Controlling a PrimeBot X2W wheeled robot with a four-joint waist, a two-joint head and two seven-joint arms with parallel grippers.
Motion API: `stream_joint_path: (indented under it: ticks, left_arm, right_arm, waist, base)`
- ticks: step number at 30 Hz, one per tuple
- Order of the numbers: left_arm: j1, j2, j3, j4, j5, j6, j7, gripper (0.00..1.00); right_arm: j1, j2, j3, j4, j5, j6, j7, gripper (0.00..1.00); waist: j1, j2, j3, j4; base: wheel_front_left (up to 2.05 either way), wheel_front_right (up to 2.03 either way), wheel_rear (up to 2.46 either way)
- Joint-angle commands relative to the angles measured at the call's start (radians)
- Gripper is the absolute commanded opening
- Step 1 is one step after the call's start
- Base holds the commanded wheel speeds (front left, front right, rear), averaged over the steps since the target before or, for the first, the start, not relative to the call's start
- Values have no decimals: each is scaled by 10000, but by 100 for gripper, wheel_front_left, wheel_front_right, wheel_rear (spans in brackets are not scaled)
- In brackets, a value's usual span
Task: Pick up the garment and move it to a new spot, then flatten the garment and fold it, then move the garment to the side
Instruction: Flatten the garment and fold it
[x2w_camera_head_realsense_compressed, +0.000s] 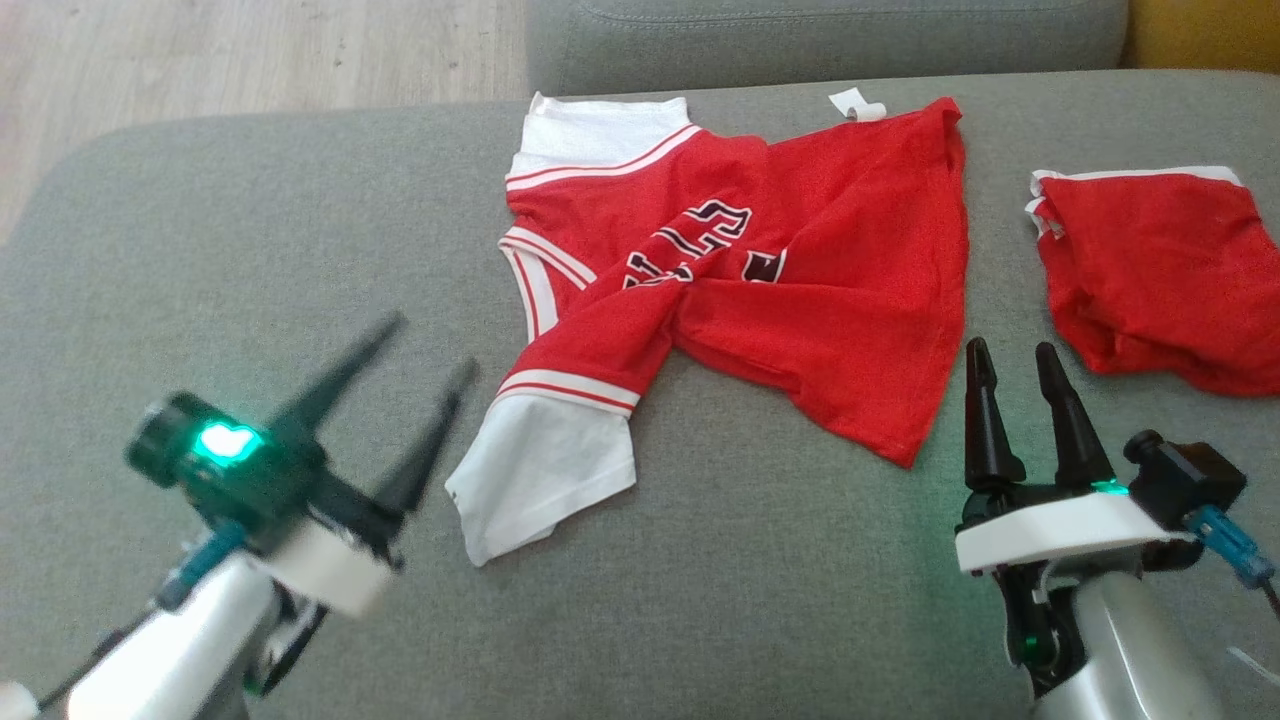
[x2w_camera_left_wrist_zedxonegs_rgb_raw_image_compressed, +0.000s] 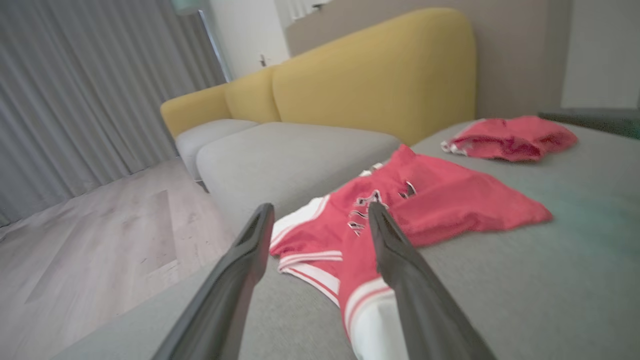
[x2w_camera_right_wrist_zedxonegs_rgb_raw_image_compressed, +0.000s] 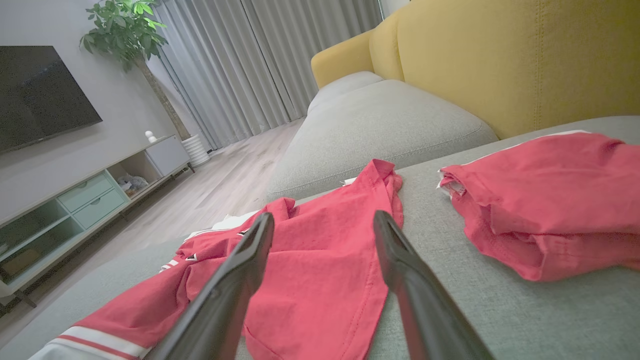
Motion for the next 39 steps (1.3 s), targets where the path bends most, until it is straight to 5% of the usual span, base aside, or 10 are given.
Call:
stream_joint_path:
  ticks: [1,9,16,20,27,34,39]
  left_arm:
    - [-440,61,887,-167,-347,317,-133,100]
    - [283,-1554,3481,-232,-1294,1625,-204,100]
    - [503,-2361,4338,34,-683,1048,-206,100]
    - [-332,-2204,3956,1103,-463,293,61,100]
    - [-3143,-1619,3093,3187,-711,-1121,2564,100]
    - [-5870,-857,1636,4825,-2255,-1346,5903,100]
    - [-6516,-201,676,5149,-3226,-1349,7249,100]
  right_arm:
    - [-323,-18,199,-411,38,-7,-92,100]
    - [-126,-18,92,-723,-31,-7,-92,100]
    - [-176,-18,121,-871,-132,-7,-92,100]
    - [-345,-18,183,-1026,-139,-7,-92,100]
    - [-781,-18,492,-1200,18,-7,-92,100]
    - [-1225,-18,813,-1428,390,-7,-92,100]
    - [-1334,-18,903,-1523,600,-7,-92,100]
  waist:
    - [0,-1,-3,-46]
    - [0,-1,16,-296]
    - [0,-1,338,-501]
    - [0,-1,815,-725]
    - [0,-1,1902,-1379]
    - [0,-1,2952,-2225]
    - [0,-1,3273,-2612]
  base:
    - [0,0,0]
    - [0,0,0]
    - [0,0,0]
    - [0,0,0]
    - [0,0,0]
    - [0,0,0]
    - [0,0,0]
